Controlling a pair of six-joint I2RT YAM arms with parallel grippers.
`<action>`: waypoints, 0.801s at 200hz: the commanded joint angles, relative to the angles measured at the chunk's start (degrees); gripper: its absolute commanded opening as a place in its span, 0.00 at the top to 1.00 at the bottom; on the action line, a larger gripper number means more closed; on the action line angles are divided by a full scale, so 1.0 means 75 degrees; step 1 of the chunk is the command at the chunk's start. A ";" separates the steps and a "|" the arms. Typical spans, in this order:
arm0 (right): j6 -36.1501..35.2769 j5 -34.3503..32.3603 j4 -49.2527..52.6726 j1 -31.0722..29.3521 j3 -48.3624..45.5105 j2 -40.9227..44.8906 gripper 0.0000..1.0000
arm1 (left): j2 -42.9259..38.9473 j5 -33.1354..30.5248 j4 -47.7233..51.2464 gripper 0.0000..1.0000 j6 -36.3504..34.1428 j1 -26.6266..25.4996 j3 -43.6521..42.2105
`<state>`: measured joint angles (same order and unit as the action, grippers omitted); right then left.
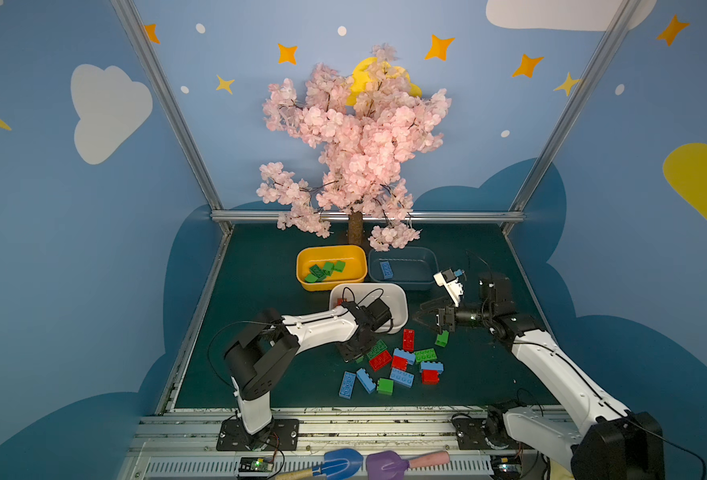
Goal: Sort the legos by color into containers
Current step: 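Grasp a green brick beside the white tub with the left gripper, then carry the green brick with the left gripper and drop it into the yellow tub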
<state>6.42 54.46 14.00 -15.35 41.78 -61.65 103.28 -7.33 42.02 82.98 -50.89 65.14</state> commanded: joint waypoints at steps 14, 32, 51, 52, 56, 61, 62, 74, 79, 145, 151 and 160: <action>-0.0036 -0.0030 0.0049 0.0019 -0.0063 0.0170 0.07 | -0.0213 0.0000 0.0375 0.79 -0.0519 0.0047 -0.0061; -0.0039 -0.0030 0.0044 0.0034 -0.0039 0.0170 0.07 | -0.0411 -0.0125 0.0612 0.81 -0.0886 0.0107 0.0051; -0.0057 -0.0030 0.0049 0.0034 -0.0028 0.0176 0.07 | -0.0710 -0.0333 0.0961 0.80 -0.1426 0.0186 0.0214; -0.0058 -0.0030 0.0052 0.0039 -0.0028 0.0173 0.07 | -0.0731 -0.0346 0.0984 0.81 -0.1452 0.0187 0.0223; -0.0055 -0.0030 0.0055 0.0040 -0.0038 0.0179 0.07 | -0.0813 -0.0382 0.1041 0.80 -0.1581 0.0206 0.0261; -0.0048 -0.0030 0.0046 0.0051 -0.0042 0.0172 0.07 | -0.0907 -0.0410 0.1109 0.80 -0.1764 0.0251 0.0305; -0.0047 -0.0030 0.0045 0.0047 -0.0040 0.0170 0.07 | -0.0929 -0.0414 0.1116 0.80 -0.1802 0.0255 0.0315; -0.0028 -0.0030 0.0026 0.0044 -0.0039 0.0170 0.07 | -0.1162 -0.0479 0.1266 0.80 -0.2249 0.0340 0.0423; -0.0023 -0.0022 0.0012 0.0053 -0.0039 0.0178 0.07 | -0.1269 -0.0493 0.1313 0.80 -0.2464 0.0419 0.0488; 0.0068 0.0005 -0.0168 0.0056 0.0006 0.0113 0.07 | -0.1721 -0.0920 0.1550 0.80 -0.6322 0.1924 0.1949; 0.0098 0.0005 -0.0215 0.0048 0.0005 0.0120 0.07 | -0.1663 -0.0854 0.1362 0.80 -0.6720 0.2134 0.2066; 0.0143 0.0032 -0.0286 0.0043 0.0008 0.0099 0.07 | -0.1518 -0.0747 0.1090 0.80 -0.7257 0.2460 0.2226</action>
<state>6.81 54.46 13.76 -15.20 41.78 -61.30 90.54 -12.45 52.34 44.47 -37.58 78.81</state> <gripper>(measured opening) 0.929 0.238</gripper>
